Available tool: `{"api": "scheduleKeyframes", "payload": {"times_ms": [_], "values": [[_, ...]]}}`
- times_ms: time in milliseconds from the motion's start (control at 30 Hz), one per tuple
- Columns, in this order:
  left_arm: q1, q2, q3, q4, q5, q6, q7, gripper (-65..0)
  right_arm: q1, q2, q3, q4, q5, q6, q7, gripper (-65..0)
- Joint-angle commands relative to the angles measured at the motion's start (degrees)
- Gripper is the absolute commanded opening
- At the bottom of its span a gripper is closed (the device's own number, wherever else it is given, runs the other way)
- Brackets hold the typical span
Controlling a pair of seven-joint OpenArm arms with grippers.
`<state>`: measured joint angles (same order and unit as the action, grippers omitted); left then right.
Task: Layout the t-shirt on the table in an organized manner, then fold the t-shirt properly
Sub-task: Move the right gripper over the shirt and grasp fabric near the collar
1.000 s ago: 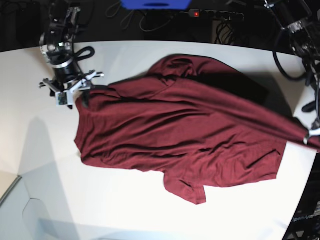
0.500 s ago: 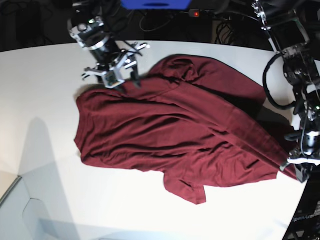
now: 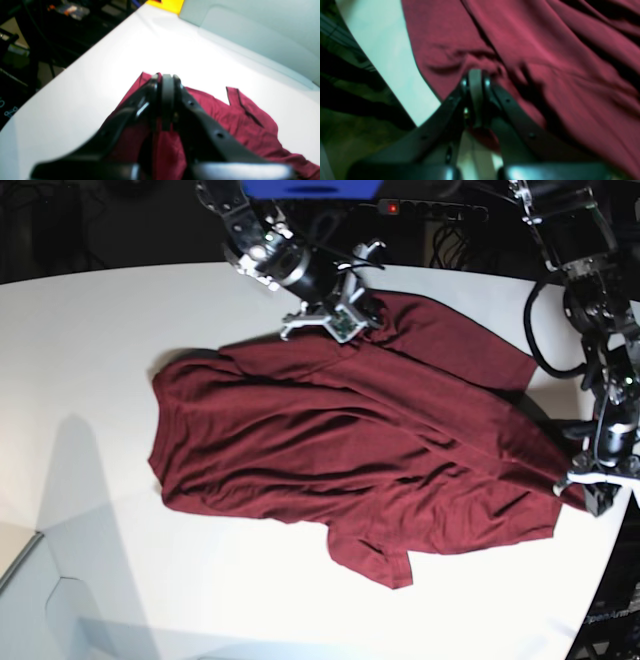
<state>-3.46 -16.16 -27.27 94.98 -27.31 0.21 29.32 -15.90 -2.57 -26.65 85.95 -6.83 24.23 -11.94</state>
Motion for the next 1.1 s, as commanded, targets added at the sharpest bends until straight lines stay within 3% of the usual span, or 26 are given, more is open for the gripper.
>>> {"api": "scheduleKeyframes", "payload": {"times_ms": [0,167,567,867,1067], "values": [[-0.4,-0.8,-0.3,1.1,-0.3,-0.2,-1.8,-64.8,0.7,-1.3,-0.8,-0.4,0.8,0.3,1.4,-65.0],[0.5,-0.7,-0.3,1.0,-0.3,-0.2,-1.8,-64.8,4.3,-4.6,-0.9,-7.1,0.8,0.3,1.4,-65.0],[0.4,-0.7,-0.3,-0.4,-0.3,-0.2,-1.8,-64.8,6.6,-5.3,-2.0,-15.3,0.8,0.4,1.5,-65.0],[0.2,-0.7,-0.3,-1.8,-0.3,-0.2,-1.8,-64.8,2.5,-1.0,-14.8,-12.2,0.5,0.3,1.5,-65.0],[0.9,-0.6,-0.3,-1.9,-0.3,-0.2,-1.8,-64.8,2.2,0.8,-15.5,-8.6,0.7,0.3,1.5,-65.0]]}}
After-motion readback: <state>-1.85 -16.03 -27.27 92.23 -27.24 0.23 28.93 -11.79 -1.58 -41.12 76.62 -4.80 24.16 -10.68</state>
